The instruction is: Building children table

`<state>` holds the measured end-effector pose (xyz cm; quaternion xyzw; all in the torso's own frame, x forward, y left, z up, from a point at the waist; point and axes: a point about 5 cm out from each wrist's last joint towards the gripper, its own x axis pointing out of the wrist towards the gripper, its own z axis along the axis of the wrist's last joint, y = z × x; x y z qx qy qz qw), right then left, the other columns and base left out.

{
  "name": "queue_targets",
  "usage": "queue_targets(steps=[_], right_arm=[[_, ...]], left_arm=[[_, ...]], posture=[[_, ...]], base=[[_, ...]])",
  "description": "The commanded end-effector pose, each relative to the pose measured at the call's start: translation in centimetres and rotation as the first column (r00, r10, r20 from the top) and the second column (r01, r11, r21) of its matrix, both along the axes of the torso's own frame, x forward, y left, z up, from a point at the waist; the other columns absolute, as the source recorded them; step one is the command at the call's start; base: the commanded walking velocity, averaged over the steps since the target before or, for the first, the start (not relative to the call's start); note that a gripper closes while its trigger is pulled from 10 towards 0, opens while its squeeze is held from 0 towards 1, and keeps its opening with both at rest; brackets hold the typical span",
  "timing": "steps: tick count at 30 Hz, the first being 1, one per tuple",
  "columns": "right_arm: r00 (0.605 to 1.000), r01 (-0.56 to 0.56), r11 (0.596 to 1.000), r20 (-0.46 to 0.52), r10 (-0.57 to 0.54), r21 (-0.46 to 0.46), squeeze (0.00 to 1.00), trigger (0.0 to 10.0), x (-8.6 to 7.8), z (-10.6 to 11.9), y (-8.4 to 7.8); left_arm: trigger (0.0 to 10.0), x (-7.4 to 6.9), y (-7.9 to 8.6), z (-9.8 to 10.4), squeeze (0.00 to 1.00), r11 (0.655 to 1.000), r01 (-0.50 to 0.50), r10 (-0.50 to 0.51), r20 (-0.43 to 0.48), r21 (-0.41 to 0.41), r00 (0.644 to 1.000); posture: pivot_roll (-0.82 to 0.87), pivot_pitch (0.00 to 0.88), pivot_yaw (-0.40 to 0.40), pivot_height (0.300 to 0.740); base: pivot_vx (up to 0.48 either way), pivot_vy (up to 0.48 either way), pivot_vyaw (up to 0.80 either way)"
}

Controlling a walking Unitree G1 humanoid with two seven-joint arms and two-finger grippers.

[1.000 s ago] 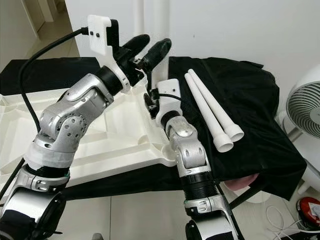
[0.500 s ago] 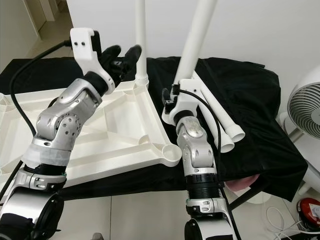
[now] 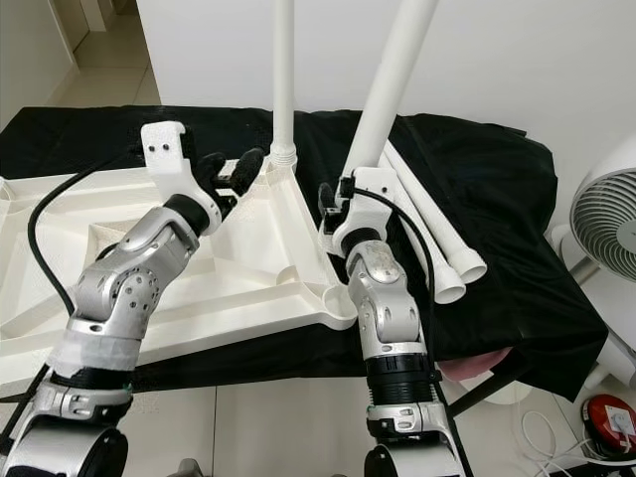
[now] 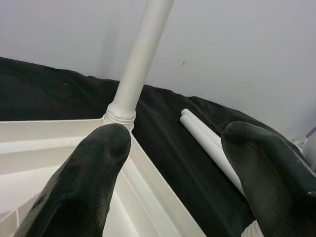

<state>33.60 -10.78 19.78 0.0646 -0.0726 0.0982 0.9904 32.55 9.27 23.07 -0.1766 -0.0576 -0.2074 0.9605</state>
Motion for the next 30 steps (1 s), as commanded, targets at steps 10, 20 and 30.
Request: queue_targets(steps=[10,20,30], right_arm=[[0.998,-0.061,0.998,0.026,0.061,0.024,0.00,10.0,-0.6,-0.8,0.0],[0.997,-0.065,0.998,0.043,0.065,0.010,0.00,10.0,-0.9,-1.7,-0.6],[0.994,-0.100,0.995,0.049,0.101,-0.015,0.00,10.0,-0.7,-2.0,-0.2]], left_arm=[[10.0,-1.5,-0.4,-2.6,0.00,0.995,0.054,-0.054,-0.004,0.090,0.999],[10.0,-3.6,-2.1,-4.3,0.00,0.939,0.189,-0.235,0.132,0.287,0.963],[10.0,-5.4,-2.7,-5.4,0.00,0.855,0.285,-0.398,0.197,0.433,0.896]], posture=[[-0.04,0.000,-0.044,0.740],[-0.04,0.000,-0.029,0.740],[-0.02,0.000,-0.048,0.740]], base=[[0.000,0.000,0.00],[0.000,0.000,0.00],[0.000,0.000,0.00]])
